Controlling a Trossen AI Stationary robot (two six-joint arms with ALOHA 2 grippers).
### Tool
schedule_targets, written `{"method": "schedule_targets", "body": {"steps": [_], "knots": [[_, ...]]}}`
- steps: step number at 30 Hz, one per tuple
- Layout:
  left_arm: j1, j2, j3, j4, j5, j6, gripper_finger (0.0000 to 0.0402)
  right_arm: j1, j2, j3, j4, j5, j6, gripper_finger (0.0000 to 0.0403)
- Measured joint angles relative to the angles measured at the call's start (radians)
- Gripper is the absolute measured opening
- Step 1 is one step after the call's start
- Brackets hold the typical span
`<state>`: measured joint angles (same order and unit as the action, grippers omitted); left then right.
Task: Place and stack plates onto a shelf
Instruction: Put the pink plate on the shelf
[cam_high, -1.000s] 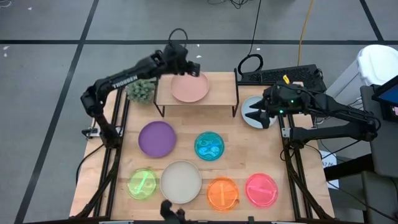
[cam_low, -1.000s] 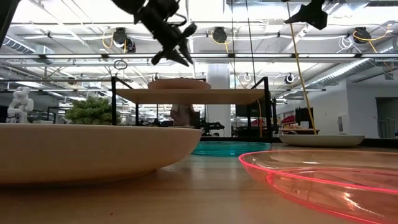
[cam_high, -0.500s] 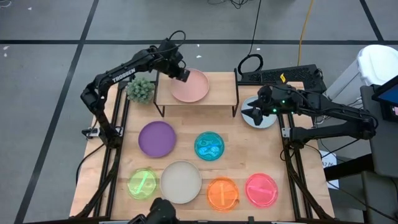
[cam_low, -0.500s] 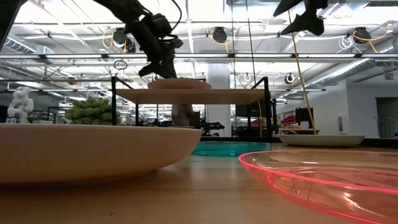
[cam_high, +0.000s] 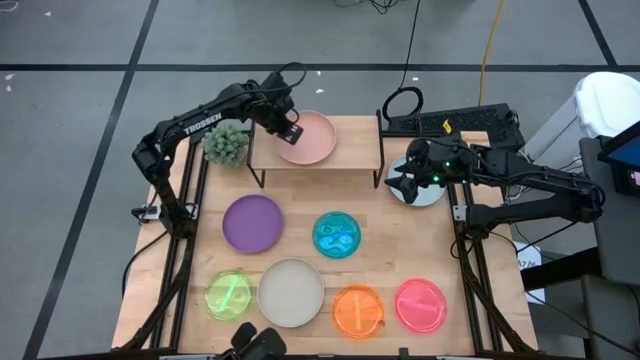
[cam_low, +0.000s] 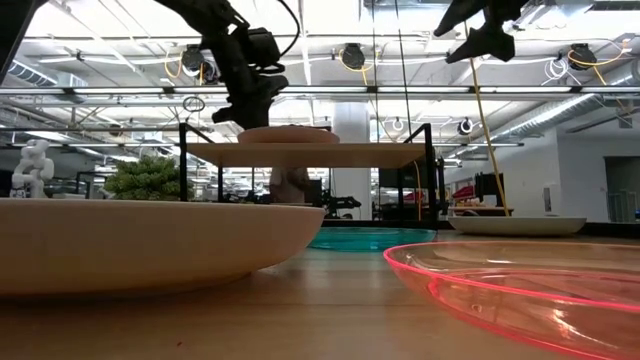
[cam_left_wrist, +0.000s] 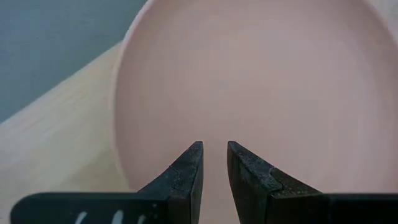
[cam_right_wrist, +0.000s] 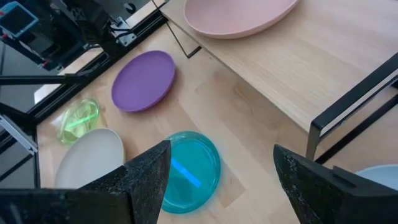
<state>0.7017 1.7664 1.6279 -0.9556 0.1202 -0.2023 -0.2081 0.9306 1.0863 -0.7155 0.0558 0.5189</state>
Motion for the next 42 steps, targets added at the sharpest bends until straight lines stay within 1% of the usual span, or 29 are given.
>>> {"method": "schedule_targets", "body": {"steps": [4, 8, 14, 18, 25, 30, 38, 42], "knots": [[0.0, 0.0, 0.0, -0.042, -0.038, 0.014, 0.0076, 0.0, 0.0, 0.0, 0.0, -0.002, -0.01, 0.0265], [0.0, 0.0, 0.0, -0.085, -0.047, 0.019, 0.0076, 0.0, 0.0, 0.0, 0.0, -0.004, -0.011, 0.0265], [0.0, 0.0, 0.0, -0.149, -0.093, 0.042, 0.0076, 0.0, 0.0, 0.0, 0.0, -0.006, -0.011, 0.0265], [0.0, 0.0, 0.0, -0.162, -0.096, 0.042, 0.0076, 0.0, 0.0, 0.0, 0.0, -0.007, -0.009, 0.0265], [0.0, 0.0, 0.0, -0.214, -0.126, 0.025, 0.0076, 0.0, 0.0, 0.0, 0.0, -0.008, -0.008, 0.0265], [-0.001, -0.001, 0.0, -0.231, -0.148, -0.003, 0.0076, 0.0, 0.0, 0.0, 0.0, -0.008, -0.008, 0.0265], [-0.004, -0.002, 0.0, -0.251, -0.15, -0.054, 0.0076, 0.0, 0.0, 0.0, 0.0, -0.008, -0.008, 0.0265], [-0.006, -0.023, 0.0, -0.247, -0.167, -0.083, 0.0076, 0.0, 0.0, 0.0, 0.0, -0.008, -0.008, 0.0265]]}}
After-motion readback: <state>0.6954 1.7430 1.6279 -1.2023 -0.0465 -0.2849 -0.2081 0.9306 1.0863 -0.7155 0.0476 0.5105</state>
